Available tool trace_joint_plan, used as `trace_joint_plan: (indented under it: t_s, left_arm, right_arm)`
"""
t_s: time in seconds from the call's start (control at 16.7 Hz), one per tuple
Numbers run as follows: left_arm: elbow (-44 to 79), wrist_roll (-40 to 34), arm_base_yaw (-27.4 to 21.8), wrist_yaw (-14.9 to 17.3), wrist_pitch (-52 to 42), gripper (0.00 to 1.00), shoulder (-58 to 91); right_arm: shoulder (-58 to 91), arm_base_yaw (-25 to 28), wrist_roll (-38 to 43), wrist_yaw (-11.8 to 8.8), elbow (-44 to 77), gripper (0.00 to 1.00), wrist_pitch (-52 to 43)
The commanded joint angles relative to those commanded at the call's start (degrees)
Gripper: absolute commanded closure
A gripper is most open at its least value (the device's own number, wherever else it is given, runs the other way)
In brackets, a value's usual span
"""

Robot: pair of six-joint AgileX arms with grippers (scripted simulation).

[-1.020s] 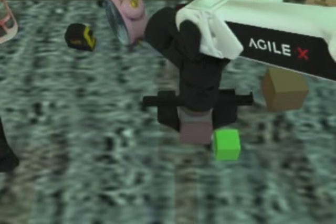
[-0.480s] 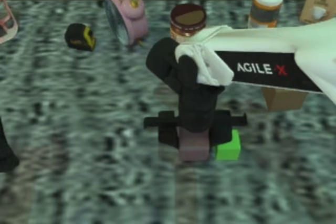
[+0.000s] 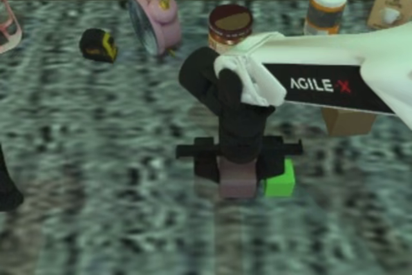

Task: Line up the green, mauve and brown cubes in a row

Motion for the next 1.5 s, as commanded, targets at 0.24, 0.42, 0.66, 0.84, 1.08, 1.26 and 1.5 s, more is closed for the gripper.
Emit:
trace_joint_plan:
  t_s: [0.24, 0.42, 0.66, 0.84, 1.08, 1.26, 1.5]
  left_arm:
    - [0.0, 0.0, 0.0, 0.0, 0.0, 0.0, 0.0]
    - [0.0, 0.0, 0.0, 0.0, 0.0, 0.0, 0.0]
    - [0.0, 0.0, 0.0, 0.0, 0.0, 0.0, 0.0]
    - [0.0, 0.0, 0.0, 0.0, 0.0, 0.0, 0.0]
    - [0.0, 0.0, 0.0, 0.0, 0.0, 0.0, 0.0]
    - [0.0, 0.0, 0.0, 0.0, 0.0, 0.0, 0.0]
    - [0.0, 0.0, 0.0, 0.0, 0.0, 0.0, 0.0]
  right_arm:
    - [0.0, 0.0, 0.0, 0.0, 0.0, 0.17, 0.0]
    - [0.0, 0.0, 0.0, 0.0, 0.0, 0.0, 0.0]
    - [0.0, 0.0, 0.0, 0.0, 0.0, 0.0, 0.0]
    - [0.0, 0.0, 0.0, 0.0, 0.0, 0.0, 0.0]
    - [-0.78, 0.11, 0.0, 0.01, 1.85, 0.0, -2.37]
    - [-2.8, 0.31, 0.08, 0.0, 5.63, 0.0, -8.85]
    - [-4.8, 0.47, -0.01, -0.05, 8.64, 0.0, -13.4]
